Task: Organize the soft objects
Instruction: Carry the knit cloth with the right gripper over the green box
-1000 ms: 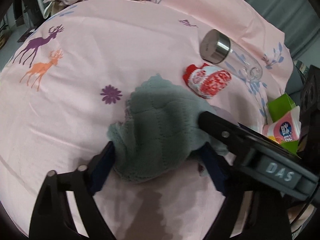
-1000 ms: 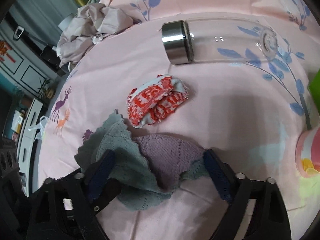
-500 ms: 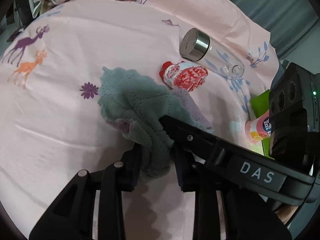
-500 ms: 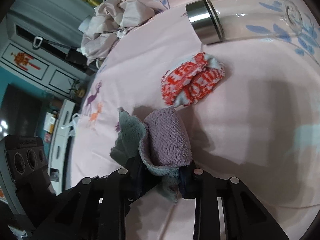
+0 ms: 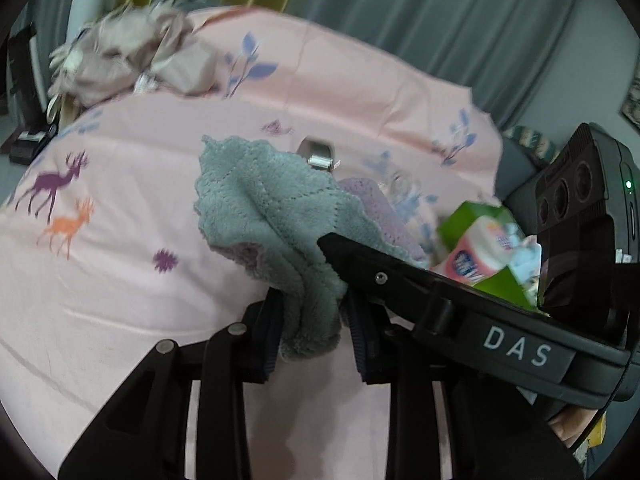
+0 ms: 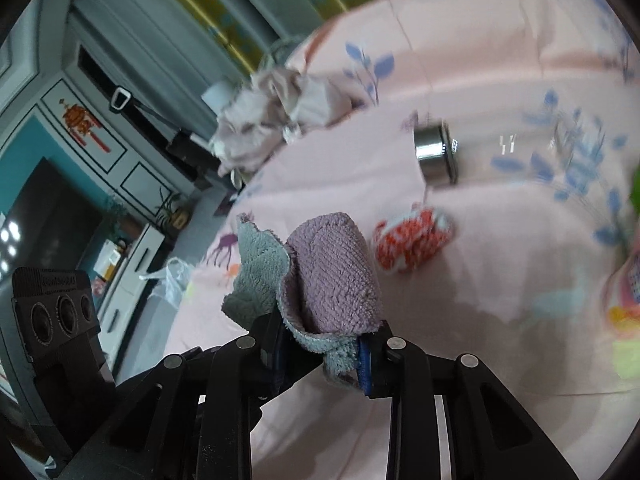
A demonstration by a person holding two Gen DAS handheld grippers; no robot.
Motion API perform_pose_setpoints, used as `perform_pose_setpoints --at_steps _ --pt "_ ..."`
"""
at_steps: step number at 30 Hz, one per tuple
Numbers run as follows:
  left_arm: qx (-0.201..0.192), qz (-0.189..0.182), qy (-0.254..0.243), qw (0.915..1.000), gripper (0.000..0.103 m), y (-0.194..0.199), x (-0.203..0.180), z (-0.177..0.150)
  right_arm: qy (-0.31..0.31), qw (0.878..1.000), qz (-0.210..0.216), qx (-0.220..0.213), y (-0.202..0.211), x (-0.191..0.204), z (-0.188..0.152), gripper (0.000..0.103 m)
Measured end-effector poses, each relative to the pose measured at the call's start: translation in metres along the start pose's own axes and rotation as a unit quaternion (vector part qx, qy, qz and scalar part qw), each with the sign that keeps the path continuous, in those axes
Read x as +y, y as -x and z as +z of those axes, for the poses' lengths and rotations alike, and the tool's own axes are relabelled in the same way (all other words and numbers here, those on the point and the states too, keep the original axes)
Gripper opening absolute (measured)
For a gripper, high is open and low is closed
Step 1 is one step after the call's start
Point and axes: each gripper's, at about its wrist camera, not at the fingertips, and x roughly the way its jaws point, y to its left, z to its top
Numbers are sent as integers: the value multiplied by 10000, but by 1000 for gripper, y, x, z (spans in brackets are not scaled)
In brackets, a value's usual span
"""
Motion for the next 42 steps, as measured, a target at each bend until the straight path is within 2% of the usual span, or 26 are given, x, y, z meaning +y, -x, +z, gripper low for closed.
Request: perform_pose_setpoints --at_steps 4,14,21,27,31,35,39,42 --pt "-340 -163 -161 9992 26 15 -8 0 138 9995 -84 -280 18 9 2 31" --pt "-698 -454 -420 9956 26 38 -37 13 372 9960 -227 -780 64 18 8 31" --pt "-926 -754 -744 9900 26 47 -93 27 295 9900 -446 -1303 125 2 20 31" --pt "-877 -1195 -1229 9813 26 41 -161 38 -87 9806 -855 -1763 190 -35 24 31" --pt "-678 -1567 -1420 9750 27 26 -204 38 -404 9702 -1269 -2024 229 -66 18 31" --pt "-278 -1779 -1599 9706 27 -3 -243 33 -966 9612 -1482 -2117 252 -108 11 31" --pt "222 -1846 -1758 9667 27 -37 -273 25 -1675 9504 -1623 -2059 261 -154 -2 31" --pt "523 -1805 -1830 9650 27 -57 -288 19 -1976 9402 -1991 -1933 260 -175 -9 31"
